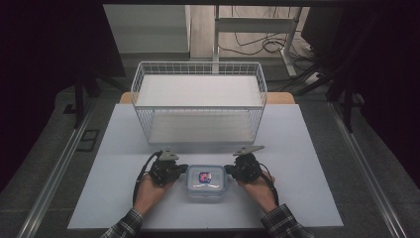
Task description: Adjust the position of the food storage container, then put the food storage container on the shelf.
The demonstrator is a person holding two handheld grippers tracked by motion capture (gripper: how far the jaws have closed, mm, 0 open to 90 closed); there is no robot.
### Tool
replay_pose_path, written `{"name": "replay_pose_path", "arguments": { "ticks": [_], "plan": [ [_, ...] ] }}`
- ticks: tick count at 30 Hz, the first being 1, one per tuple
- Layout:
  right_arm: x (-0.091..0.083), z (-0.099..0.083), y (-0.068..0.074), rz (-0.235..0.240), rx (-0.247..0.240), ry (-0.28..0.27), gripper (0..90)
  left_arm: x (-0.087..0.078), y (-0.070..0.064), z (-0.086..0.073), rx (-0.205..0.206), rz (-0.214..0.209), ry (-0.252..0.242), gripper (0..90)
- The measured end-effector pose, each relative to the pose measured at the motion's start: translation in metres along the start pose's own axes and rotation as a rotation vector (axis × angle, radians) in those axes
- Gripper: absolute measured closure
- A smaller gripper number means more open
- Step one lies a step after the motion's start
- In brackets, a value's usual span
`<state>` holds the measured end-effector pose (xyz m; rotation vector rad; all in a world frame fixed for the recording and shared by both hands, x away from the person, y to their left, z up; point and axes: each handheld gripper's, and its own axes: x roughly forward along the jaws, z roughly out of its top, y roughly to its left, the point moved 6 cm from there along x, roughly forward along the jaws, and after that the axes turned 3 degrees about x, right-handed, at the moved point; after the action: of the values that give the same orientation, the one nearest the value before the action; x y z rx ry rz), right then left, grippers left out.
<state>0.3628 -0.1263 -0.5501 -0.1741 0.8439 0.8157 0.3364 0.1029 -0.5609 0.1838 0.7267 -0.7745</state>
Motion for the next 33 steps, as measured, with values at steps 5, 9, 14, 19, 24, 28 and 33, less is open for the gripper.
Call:
{"name": "replay_pose_path", "arguments": {
  "ticks": [5, 9, 14, 19, 24, 28, 33],
  "plan": [
    [-0.029, 0.003, -0.002, -0.058, -0.046, -0.1, 71.4, -0.034, 0.002, -0.01, -0.036, -0.002, -0.076, 72.0],
    [-0.045, -0.005, 0.0, -0.069, -0.056, -0.142, 49.9, -0.048, -0.004, -0.026, -0.039, -0.002, -0.101, 46.7],
    [-0.043, -0.022, 0.004, -0.027, -0.063, -0.091, 25.7, -0.048, -0.009, -0.038, -0.044, -0.001, -0.071, 14.8],
    [-0.044, -0.021, 0.011, -0.01, -0.013, -0.053, 20.5, -0.045, -0.015, -0.031, -0.035, -0.02, -0.071, 8.3],
    [-0.046, -0.019, 0.017, 0.006, -0.017, -0.038, 18.0, -0.042, -0.019, -0.029, -0.017, -0.034, -0.063, 9.7],
    [-0.046, -0.013, 0.023, 0.035, -0.016, -0.075, 17.8, -0.039, -0.022, -0.015, -0.026, -0.081, -0.106, 10.9],
    [-0.039, -0.01, 0.028, 0.071, 0.003, -0.084, 16.4, -0.029, -0.024, -0.001, -0.028, -0.103, -0.113, 10.9]
  ]
}}
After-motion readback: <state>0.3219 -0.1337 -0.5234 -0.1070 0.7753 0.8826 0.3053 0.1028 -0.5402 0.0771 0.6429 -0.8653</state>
